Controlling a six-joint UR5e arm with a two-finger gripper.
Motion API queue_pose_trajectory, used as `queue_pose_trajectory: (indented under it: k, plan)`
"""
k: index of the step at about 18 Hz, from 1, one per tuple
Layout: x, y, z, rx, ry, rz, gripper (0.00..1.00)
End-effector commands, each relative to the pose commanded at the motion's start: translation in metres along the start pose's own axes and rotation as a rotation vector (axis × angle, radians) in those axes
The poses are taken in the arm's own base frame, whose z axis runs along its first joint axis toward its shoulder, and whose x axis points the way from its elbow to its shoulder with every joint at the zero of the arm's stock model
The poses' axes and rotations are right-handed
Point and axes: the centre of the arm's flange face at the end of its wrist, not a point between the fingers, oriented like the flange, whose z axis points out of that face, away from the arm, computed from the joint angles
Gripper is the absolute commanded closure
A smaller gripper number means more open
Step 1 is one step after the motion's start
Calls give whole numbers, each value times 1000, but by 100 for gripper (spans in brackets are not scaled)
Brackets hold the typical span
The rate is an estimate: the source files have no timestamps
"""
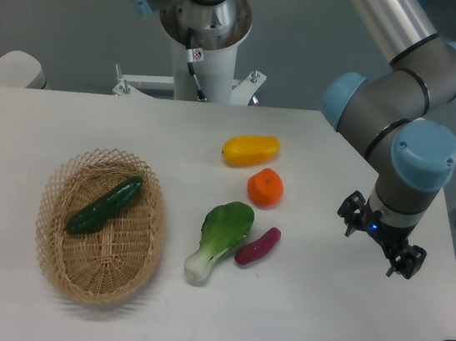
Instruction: Pick up the cucumber from the basket
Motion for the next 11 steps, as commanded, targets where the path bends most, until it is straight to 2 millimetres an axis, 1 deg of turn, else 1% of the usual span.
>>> queue_pose_trajectory:
  k: [6,9,11]
  plan:
    - [0,-1,0,-4,-2,1,0]
    - [2,-7,-1,-9,-3,3,0]
    - [9,-14,1,-3,8,-1,0]
